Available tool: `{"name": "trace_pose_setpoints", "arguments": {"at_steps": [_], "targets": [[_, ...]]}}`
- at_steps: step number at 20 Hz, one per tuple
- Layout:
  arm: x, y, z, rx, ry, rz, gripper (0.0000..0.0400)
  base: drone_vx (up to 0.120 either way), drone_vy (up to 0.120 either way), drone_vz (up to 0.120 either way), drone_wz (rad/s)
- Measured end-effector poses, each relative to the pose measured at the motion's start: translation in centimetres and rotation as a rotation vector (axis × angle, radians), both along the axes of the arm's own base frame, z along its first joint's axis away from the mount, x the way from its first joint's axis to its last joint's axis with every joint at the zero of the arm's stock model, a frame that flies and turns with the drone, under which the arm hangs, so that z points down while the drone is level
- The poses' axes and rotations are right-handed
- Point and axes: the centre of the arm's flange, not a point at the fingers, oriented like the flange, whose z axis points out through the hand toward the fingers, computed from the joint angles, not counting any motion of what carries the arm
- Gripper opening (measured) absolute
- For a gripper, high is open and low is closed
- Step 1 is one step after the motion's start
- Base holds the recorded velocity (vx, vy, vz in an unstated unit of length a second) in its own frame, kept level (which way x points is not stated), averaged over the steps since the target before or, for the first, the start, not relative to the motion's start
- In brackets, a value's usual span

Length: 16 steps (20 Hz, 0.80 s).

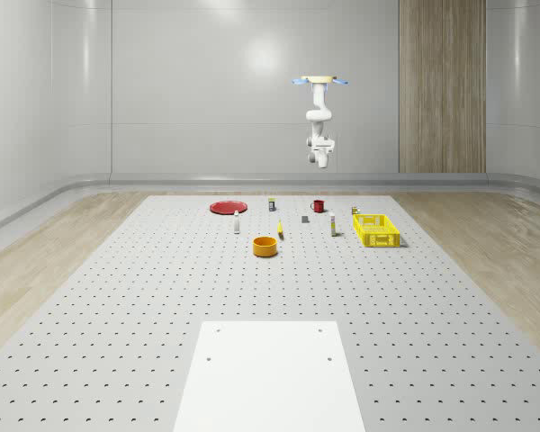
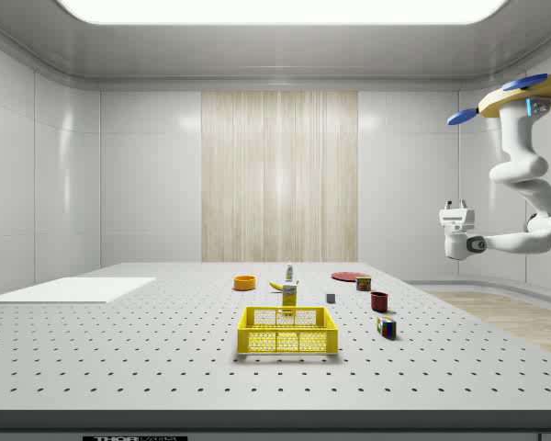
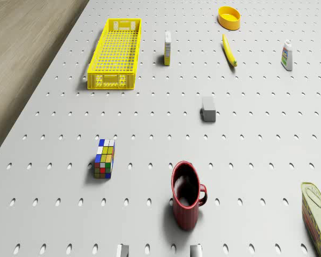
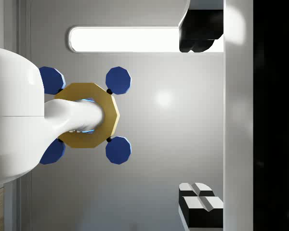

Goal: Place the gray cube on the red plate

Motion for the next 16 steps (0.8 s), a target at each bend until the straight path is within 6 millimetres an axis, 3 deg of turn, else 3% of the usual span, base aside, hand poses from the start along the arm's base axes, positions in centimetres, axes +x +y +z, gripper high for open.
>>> {"name": "trace_pose_setpoints", "arguments": {"at_steps": [2,9,16], "targets": [[-0.3,0.0,1.5,0.0,-0.002,0.0,0.04,0.0,-0.06,0.0,0.0],[-0.3,0.0,6.1,0.0,-0.007,0.0,0.04,0.12,-0.12,0.0,0.0],[-0.1,0.0,8.5,0.0,-0.013,0.0,0.04,0.12,-0.12,0.0,0.0]]}}
